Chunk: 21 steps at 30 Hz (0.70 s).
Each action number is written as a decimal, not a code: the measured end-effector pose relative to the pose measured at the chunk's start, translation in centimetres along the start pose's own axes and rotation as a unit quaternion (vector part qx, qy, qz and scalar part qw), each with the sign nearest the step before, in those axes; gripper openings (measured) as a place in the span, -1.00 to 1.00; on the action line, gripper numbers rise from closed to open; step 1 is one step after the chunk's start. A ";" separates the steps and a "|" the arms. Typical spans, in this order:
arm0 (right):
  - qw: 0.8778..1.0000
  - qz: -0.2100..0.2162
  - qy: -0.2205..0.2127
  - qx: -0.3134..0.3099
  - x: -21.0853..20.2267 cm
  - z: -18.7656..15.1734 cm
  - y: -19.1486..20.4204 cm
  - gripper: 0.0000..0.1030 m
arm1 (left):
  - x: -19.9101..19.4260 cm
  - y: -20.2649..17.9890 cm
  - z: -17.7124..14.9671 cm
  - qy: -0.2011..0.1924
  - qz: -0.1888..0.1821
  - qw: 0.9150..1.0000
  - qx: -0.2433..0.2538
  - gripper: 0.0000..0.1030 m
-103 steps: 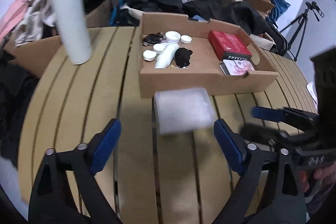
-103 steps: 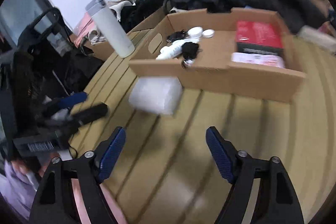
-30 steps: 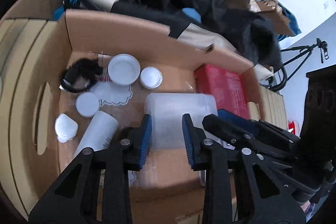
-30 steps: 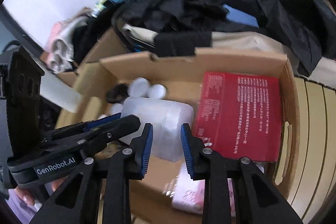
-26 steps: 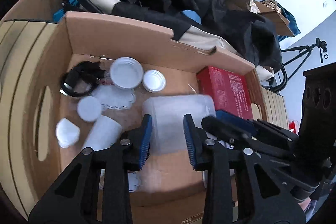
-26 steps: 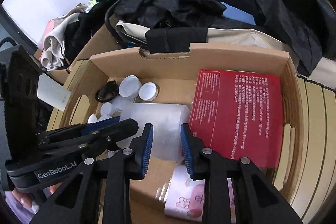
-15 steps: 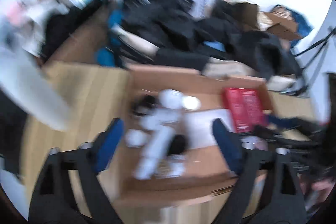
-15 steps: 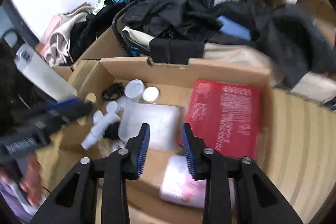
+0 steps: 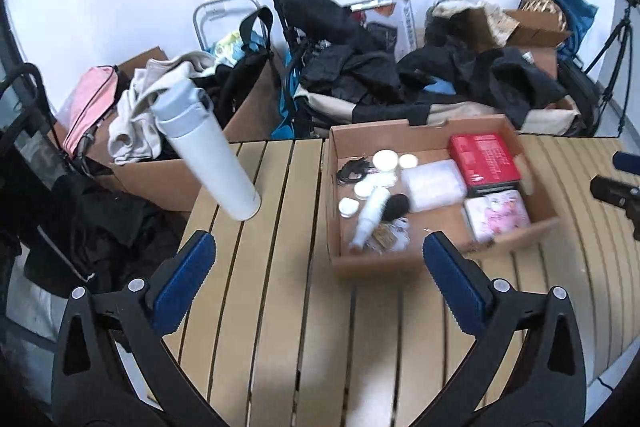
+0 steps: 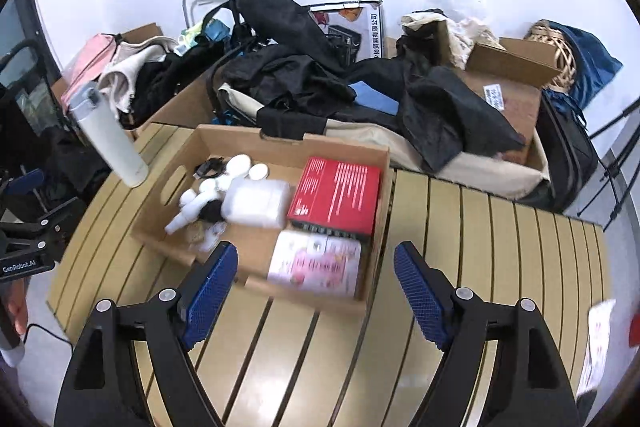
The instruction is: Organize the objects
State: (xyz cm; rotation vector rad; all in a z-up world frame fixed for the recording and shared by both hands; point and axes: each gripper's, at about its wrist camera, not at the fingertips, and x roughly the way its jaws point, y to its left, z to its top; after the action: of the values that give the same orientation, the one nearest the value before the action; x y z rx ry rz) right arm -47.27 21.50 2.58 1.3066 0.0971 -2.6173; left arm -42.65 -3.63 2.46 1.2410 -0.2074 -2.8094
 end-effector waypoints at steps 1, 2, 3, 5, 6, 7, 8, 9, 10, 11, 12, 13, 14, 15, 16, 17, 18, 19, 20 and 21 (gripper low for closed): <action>1.000 0.001 -0.004 -0.001 -1.1 -0.8 0.2 0.63 | -1.2 0.0 -0.6 -0.007 -0.001 1.000 -0.005 1.00; 1.000 0.002 -0.008 -0.003 -2.1 -1.6 0.3 0.63 | -2.8 0.1 -1.7 -0.018 -0.003 1.000 -0.012 1.00; 1.000 0.005 -0.016 -0.005 -3.7 -2.9 0.5 0.63 | -3.9 0.1 -2.6 -0.026 0.002 1.000 -0.018 1.00; 0.999 0.011 -0.033 -0.003 -6.2 -5.5 0.7 0.63 | -7.0 -0.1 -5.6 -0.045 0.016 0.998 -0.028 1.00; 0.999 0.021 -0.042 -0.003 -7.5 -7.1 0.8 0.63 | -8.3 -0.2 -6.8 -0.055 0.011 0.998 -0.030 1.00; 0.998 0.030 -0.051 -0.003 -8.7 -9.0 1.0 0.63 | -9.6 -0.4 -8.3 -0.064 0.004 0.997 -0.033 1.00; 0.998 0.034 -0.055 -0.004 -9.7 -10.6 1.2 0.63 | -11.3 -0.6 -10.2 -0.072 0.000 0.997 -0.035 1.00; 0.998 0.032 -0.057 -0.006 -10.6 -12.3 1.4 0.63 | -12.2 -0.8 -11.3 -0.077 -0.002 0.996 -0.037 1.00; 0.998 0.027 -0.061 -0.009 -11.5 -14.0 1.6 0.63 | -13.2 -1.1 -12.6 -0.080 -0.003 0.996 -0.038 1.00; 0.998 0.021 -0.064 -0.009 -12.3 -15.6 1.7 0.63 | -14.4 -1.4 -14.2 -0.079 -0.001 0.996 -0.039 1.00; 0.998 0.022 -0.064 -0.005 -13.2 -17.5 2.0 0.63 | -15.2 -1.5 -15.3 -0.077 -0.003 0.996 -0.044 1.00; 0.998 0.025 -0.063 0.001 -13.8 -18.6 2.1 0.63 | -15.9 -1.7 -16.5 -0.073 -0.005 0.996 -0.050 1.00; 0.998 0.032 -0.062 0.007 -14.3 -19.9 2.2 0.63 | -16.7 -1.9 -17.9 -0.067 -0.006 0.996 -0.059 1.00; 0.997 0.041 -0.061 0.013 -15.0 -21.7 2.5 0.63 | -17.4 -2.2 -19.4 -0.062 -0.012 0.996 -0.066 1.00; 0.997 0.044 -0.061 0.018 -15.4 -22.7 2.7 0.63 | -17.9 -2.4 -20.5 -0.060 -0.020 0.996 -0.070 1.00; 0.997 0.046 -0.063 0.022 -15.9 -23.8 3.0 0.63 | -18.4 -2.7 -21.9 -0.055 -0.036 0.995 -0.075 1.00; 0.996 0.053 -0.064 0.022 -16.3 -25.0 3.5 0.63 | -18.7 -2.9 -22.8 -0.050 -0.046 0.995 -0.076 1.00; 0.996 0.060 -0.063 0.015 -16.5 -26.0 4.1 0.63 | -19.0 -3.2 -23.4 -0.048 -0.048 0.995 -0.072 1.00; 0.996 0.059 -0.063 0.007 -16.6 -26.7 4.6 0.63 | -19.4 -3.6 -24.0 -0.051 -0.045 0.996 -0.062 1.00; 0.996 0.056 -0.064 -0.003 -16.7 -27.4 5.2 0.63 | -19.6 -4.0 -24.2 -0.054 -0.041 0.996 -0.054 1.00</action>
State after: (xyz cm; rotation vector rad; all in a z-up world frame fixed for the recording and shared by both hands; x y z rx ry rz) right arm -14.97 23.34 -0.46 1.1048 0.0102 -2.5958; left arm -11.56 0.11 0.05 1.1009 -0.0095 -2.9171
